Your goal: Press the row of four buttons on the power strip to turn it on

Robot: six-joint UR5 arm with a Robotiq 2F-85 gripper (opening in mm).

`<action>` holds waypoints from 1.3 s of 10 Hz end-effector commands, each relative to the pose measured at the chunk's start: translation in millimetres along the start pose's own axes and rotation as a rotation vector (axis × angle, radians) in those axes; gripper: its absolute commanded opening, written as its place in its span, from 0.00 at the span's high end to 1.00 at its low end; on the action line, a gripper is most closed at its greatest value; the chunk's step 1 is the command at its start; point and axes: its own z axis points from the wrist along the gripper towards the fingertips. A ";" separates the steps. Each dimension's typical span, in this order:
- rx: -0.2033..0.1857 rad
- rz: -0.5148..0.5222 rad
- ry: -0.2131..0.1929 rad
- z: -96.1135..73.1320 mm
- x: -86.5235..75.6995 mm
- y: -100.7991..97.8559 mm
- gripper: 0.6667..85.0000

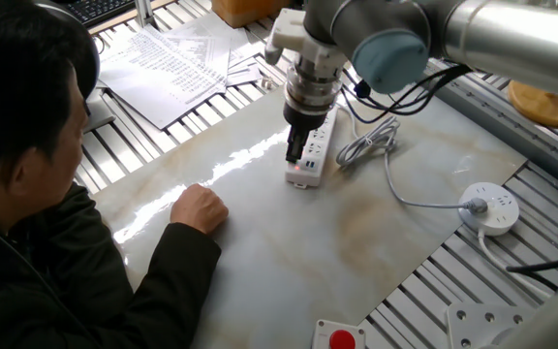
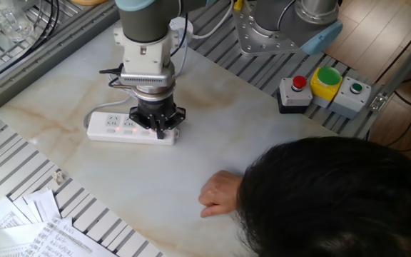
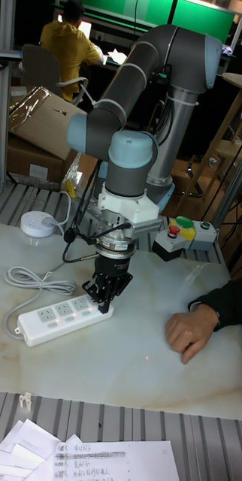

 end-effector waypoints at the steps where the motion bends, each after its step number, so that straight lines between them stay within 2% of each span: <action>1: -0.004 0.001 -0.048 15.1 -2.2 -2.2 1.00; 2: -0.012 0.006 -0.055 15.0 -0.1 -1.4 1.00; 3: -0.030 0.005 -0.045 2.0 4.8 -2.6 1.00; 5: -0.066 -0.023 -0.010 -35.1 19.7 -16.9 1.00; 6: -0.058 -0.050 0.034 -54.7 32.4 -31.7 1.00; 7: -0.038 -0.041 0.066 -68.9 35.2 -43.0 1.00; 9: -0.019 0.036 0.069 -71.4 20.6 -48.9 1.00; 11: 0.008 0.150 0.044 -72.4 -6.7 -55.2 1.00; 13: 0.061 0.228 0.045 -80.5 -25.5 -61.3 1.00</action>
